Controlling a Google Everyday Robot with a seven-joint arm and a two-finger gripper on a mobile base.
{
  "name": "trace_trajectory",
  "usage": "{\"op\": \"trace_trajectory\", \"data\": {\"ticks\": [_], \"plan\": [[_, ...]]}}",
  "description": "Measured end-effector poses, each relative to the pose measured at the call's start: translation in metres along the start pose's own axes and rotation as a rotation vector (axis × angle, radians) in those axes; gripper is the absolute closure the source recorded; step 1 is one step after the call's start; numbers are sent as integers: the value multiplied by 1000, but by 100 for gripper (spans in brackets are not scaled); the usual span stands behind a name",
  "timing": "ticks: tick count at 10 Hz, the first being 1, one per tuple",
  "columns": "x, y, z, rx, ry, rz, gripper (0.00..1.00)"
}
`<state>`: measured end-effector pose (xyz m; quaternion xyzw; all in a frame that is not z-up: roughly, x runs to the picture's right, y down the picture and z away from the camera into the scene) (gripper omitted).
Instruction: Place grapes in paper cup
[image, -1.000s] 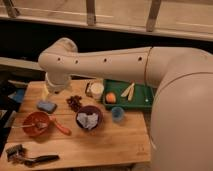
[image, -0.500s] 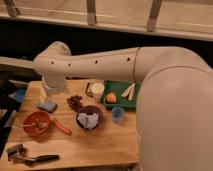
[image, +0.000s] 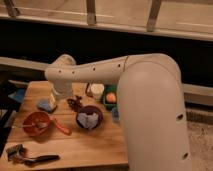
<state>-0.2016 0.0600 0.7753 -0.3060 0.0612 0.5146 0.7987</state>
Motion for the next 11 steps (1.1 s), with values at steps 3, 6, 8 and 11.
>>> {"op": "trace_trajectory", "data": {"ticks": [3, 6, 8, 11], "plan": [[3, -27, 5, -11, 25, 39, 25], [2, -23, 6, -14, 25, 35, 25], [3, -29, 8, 7, 34, 55, 25], [-9, -67, 28, 63, 57, 101, 25]]}}
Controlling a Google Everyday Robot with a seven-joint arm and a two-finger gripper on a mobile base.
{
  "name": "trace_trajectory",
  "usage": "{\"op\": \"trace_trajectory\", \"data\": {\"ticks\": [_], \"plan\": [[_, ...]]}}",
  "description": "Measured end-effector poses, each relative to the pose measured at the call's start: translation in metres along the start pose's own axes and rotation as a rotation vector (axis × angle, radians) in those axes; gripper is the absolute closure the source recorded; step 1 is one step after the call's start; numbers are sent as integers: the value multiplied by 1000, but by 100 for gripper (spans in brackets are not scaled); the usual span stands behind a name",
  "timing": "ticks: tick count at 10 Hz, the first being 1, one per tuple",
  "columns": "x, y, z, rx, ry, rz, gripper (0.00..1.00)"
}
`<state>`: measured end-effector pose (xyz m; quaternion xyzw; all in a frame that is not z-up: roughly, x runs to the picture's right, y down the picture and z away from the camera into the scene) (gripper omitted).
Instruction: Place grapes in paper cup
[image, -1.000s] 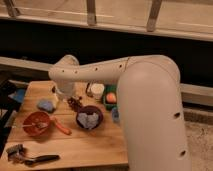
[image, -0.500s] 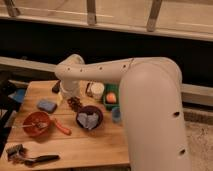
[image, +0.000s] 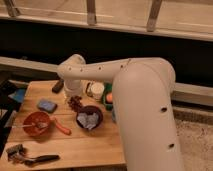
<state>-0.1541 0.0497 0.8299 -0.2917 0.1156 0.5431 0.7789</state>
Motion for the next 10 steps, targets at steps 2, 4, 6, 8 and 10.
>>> {"op": "trace_trajectory", "data": {"ticks": [2, 4, 6, 8, 10], "plan": [[-7, -8, 22, 7, 2, 6, 25], [-10, -6, 35, -18, -15, 15, 25], [-9, -3, 50, -75, -27, 28, 25], [-9, 7, 60, -126, -43, 24, 25], [-7, 13, 71, -183, -64, 36, 25]]}}
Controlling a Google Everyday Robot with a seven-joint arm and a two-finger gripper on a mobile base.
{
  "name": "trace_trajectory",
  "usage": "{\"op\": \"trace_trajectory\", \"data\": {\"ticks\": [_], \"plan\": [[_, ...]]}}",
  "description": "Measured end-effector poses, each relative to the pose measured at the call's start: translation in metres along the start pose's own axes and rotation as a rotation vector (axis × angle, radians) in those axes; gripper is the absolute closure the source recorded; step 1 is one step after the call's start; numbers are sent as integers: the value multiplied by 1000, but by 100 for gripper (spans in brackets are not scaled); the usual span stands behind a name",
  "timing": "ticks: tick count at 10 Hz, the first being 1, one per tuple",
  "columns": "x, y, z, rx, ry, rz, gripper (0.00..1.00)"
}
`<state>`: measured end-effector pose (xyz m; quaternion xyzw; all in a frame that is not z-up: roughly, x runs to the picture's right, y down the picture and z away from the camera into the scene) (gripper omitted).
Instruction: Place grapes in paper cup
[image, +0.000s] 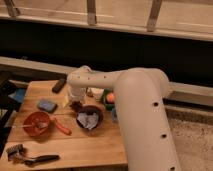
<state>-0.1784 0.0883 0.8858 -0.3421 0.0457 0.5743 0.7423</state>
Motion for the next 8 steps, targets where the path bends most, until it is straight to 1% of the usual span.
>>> {"op": "trace_trajectory", "data": {"ticks": [1, 2, 3, 4, 5, 7, 8], "plan": [[1, 1, 4, -21, -9, 6, 25], [3, 6, 9, -35, -11, 4, 28], [5, 11, 15, -48, -9, -2, 39], [6, 12, 18, -54, -8, -5, 46], [8, 14, 20, -60, -6, -7, 57], [10, 18, 24, -67, -1, -16, 79], [11, 20, 25, -69, -1, -19, 87]]}}
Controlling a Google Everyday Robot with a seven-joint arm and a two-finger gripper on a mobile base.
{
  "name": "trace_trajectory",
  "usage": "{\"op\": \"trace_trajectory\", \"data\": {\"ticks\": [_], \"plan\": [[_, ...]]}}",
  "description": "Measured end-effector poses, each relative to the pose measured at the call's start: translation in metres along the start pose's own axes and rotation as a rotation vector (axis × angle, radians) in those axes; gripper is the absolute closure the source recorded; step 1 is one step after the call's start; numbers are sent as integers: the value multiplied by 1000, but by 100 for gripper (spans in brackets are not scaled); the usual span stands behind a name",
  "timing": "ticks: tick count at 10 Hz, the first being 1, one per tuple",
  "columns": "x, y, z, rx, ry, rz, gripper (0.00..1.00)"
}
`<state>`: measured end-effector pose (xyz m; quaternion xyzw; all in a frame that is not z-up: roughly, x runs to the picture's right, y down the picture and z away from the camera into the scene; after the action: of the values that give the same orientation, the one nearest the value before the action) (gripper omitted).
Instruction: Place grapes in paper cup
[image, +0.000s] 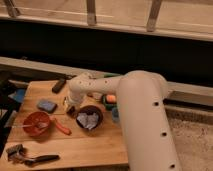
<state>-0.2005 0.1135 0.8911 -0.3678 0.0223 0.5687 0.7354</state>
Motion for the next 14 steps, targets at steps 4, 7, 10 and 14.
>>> {"op": "trace_trajectory", "data": {"ticks": [4, 7, 10, 14], "plan": [[-5, 9, -15, 20, -14, -35, 100], [-18, 22, -56, 59, -54, -64, 100], [-26, 18, -85, 102, -96, -66, 100], [-51, -6, -146, 155, -165, -14, 100]]}}
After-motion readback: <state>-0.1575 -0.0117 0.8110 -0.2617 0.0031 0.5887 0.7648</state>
